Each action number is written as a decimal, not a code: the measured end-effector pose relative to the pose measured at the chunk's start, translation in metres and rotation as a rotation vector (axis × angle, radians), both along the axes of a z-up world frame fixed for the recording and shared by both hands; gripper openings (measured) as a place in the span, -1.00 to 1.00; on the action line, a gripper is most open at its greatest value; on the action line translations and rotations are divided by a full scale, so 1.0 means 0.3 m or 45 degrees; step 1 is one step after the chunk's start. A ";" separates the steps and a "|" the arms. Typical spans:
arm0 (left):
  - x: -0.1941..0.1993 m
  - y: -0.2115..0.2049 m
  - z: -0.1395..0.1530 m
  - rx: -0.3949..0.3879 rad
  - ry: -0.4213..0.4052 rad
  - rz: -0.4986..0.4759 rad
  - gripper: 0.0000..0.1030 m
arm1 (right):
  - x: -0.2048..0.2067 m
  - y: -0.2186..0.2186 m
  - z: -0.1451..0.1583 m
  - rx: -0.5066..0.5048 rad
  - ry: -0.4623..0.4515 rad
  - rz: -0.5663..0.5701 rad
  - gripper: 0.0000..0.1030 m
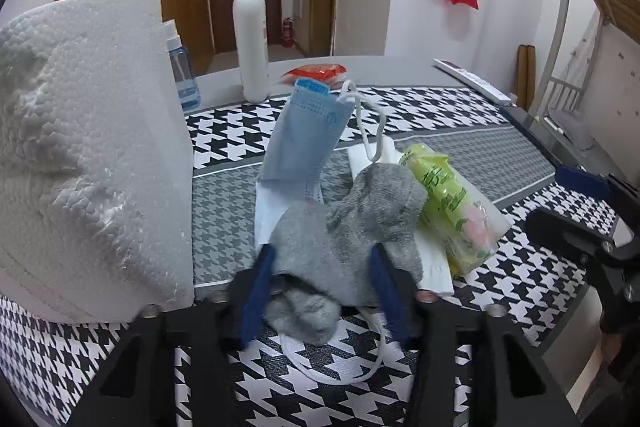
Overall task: Organize soft objects
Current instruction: 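Close the left gripper on the grey sock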
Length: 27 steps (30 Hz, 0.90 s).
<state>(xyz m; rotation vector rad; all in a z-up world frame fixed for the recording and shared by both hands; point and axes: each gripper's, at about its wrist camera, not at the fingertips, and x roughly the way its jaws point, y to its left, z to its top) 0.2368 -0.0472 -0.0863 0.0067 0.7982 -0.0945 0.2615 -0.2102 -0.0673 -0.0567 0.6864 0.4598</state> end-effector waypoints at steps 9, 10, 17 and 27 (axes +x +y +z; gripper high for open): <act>-0.006 -0.003 0.009 -0.034 -0.021 -0.069 -0.77 | 0.024 0.012 -0.009 -0.005 0.035 0.015 1.00; -0.009 -0.003 0.015 -0.044 -0.029 -0.078 -0.77 | 0.027 0.013 -0.011 -0.009 0.037 0.015 1.00; -0.034 0.016 0.051 -0.083 -0.082 -0.101 -0.78 | 0.051 0.025 -0.016 -0.017 0.056 0.020 0.92; -0.063 0.057 0.073 -0.104 -0.117 -0.091 -0.78 | 0.072 0.050 -0.033 -0.040 0.096 0.050 0.25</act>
